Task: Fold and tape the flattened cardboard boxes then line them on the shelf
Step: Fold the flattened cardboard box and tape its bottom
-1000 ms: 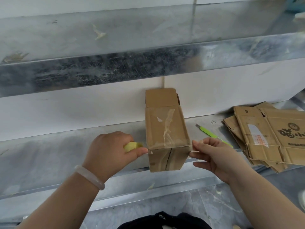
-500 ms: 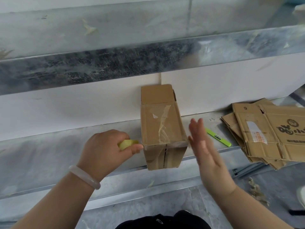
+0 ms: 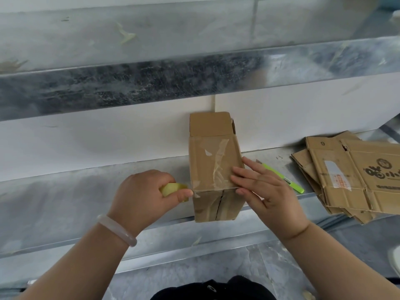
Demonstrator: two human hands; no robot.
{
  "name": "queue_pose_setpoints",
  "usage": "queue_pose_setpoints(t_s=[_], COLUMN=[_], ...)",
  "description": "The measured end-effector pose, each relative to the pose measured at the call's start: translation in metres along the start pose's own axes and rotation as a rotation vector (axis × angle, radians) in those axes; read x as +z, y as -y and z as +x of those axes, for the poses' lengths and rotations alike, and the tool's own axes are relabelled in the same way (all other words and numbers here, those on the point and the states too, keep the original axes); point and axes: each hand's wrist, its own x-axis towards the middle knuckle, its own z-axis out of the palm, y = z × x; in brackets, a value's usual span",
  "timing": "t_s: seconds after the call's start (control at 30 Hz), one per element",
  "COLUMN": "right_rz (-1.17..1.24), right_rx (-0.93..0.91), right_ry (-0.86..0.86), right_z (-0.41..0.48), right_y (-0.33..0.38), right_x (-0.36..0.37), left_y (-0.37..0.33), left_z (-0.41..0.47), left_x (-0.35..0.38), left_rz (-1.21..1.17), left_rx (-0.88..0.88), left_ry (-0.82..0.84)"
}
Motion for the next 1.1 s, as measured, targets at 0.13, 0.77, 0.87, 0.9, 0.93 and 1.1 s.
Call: queue_pose_setpoints(t_s=[0.13, 0.77, 0.87, 0.9, 0.93, 1.1], right_rz=[-0.086, -0.325, -0.315, -0.316, -0.319, -0.321], right_rx=[-0.149, -0.175, -0.180, -0.185, -0.191, -0.205], right_ry=[0.033, 0.060, 0.059, 0.058, 0.055, 0.048], right_z=[0.003, 0.025, 0.024, 0.024, 0.023, 0.022], right_y=[-0.008, 0.034, 0.033, 0.032, 0.032, 0.031], right_x=[-0.008, 0.037, 0.035, 0.035, 0.036, 0.036], left_y=[0.001, 0.012, 0.021, 0.021, 0.022, 0.010], left_z=[0.001, -0.001, -0.004, -0.004, -0.004, 0.008], left_x=[0.003, 0.002, 0.004, 0.003, 0.003, -0.009], left_rz=[-0.037, -0.361, -0.418, -0.371, -0.299, 0.127], left_rx=[0.001, 0.079, 0.151, 0.156, 0.164, 0.189], left_ry=[0.010, -0.019, 0.006, 0.010, 0.000, 0.120])
